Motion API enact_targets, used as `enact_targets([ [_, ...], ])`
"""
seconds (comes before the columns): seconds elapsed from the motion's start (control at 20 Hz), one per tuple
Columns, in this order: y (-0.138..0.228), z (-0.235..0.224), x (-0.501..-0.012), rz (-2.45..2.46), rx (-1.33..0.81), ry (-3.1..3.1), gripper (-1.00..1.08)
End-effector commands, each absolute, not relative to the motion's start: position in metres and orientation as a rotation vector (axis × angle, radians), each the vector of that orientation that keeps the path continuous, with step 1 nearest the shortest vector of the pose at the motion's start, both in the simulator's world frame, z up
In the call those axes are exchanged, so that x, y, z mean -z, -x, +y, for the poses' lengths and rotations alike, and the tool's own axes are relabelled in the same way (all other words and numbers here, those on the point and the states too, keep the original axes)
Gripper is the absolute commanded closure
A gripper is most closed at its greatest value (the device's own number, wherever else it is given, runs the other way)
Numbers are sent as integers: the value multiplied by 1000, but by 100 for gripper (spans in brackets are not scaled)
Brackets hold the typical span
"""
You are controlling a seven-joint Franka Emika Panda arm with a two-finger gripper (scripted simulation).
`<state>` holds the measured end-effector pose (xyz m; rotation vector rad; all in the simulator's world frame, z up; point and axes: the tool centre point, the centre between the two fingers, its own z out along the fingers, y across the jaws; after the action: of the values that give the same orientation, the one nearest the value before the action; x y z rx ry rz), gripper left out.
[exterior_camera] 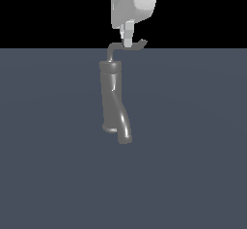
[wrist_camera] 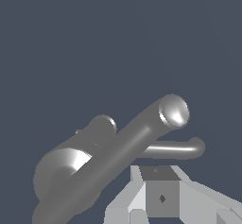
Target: Turn on the faucet by rotating a designated handle.
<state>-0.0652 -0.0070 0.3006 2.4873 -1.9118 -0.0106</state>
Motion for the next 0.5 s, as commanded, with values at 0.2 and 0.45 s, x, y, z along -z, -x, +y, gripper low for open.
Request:
enact_targets([
  [0.2, 46, -34, -301, -1950, 0, -2463, 108],
  [0.45, 35, -47, -301, -1959, 0, -2456, 108],
])
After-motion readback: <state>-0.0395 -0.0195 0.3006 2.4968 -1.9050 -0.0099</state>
